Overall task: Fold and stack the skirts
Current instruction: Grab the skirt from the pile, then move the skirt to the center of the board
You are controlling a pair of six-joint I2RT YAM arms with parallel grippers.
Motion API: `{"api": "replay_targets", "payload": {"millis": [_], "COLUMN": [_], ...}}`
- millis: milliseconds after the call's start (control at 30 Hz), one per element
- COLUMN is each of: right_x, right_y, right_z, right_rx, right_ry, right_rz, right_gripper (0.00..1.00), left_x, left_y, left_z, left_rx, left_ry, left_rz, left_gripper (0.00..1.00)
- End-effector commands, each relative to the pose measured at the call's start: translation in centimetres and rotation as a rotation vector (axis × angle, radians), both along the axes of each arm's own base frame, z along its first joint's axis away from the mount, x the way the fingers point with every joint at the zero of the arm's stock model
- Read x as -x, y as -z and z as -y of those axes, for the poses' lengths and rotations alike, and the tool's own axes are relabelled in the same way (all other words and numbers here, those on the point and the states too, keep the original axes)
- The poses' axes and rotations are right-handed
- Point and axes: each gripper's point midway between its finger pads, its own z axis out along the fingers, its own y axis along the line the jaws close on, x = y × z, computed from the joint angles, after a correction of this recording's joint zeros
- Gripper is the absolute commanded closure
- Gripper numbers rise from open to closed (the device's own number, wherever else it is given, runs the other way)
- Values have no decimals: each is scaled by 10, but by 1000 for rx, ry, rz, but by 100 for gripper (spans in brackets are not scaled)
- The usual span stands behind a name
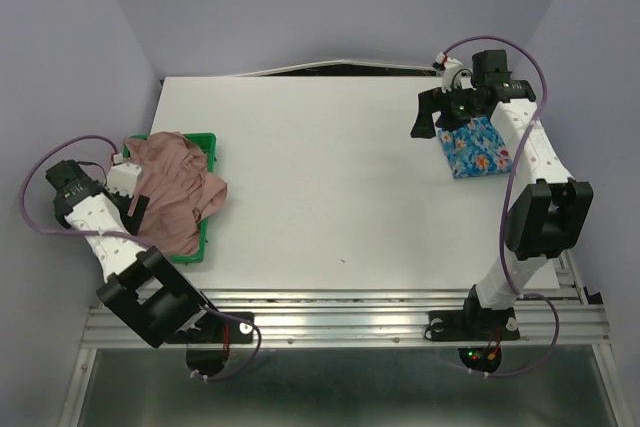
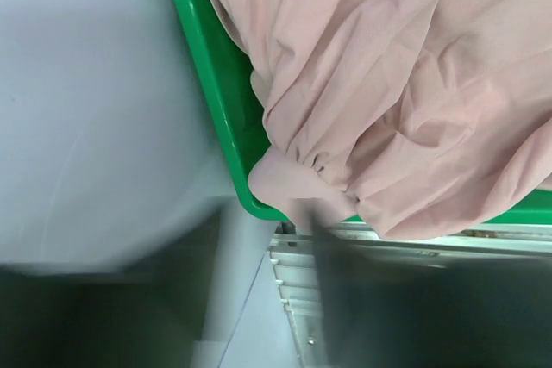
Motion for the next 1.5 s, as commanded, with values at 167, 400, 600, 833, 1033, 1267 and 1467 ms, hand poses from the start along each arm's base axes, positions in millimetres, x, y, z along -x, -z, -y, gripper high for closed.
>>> {"api": "replay_targets", "payload": {"millis": [167,400,600,833,1033,1267,1467], "right_x": [3,1,0,4,1,-3,3], "right_y": [-14,-12,-11,-12,-17,-29,-39], "right_z": [-2,-1,1,-2,-4,-2,3], "right_rx": [3,6,20,-2,-15,-7,28], "right_ry": [-9,0,-3,-7,-14,-1,4], "right_rz": [33,20,25,25,43,85,126], "right_gripper": [0,0,0,0,0,0,0], "left_x": [9,13,15,-51,-122,-175,-170], "left_y": [33,62,65,-70,-196,-282,-235], "left_z": [11,16,21,45,130,261,381], "left_rx": [93,148,172,170,202,441,505], "left_ry": [75,82,82,133,321,554,759], "left_rz": [-131,-193,-207,87,375,636,516], "left_gripper": [1,26,65,100,100,100,100]}}
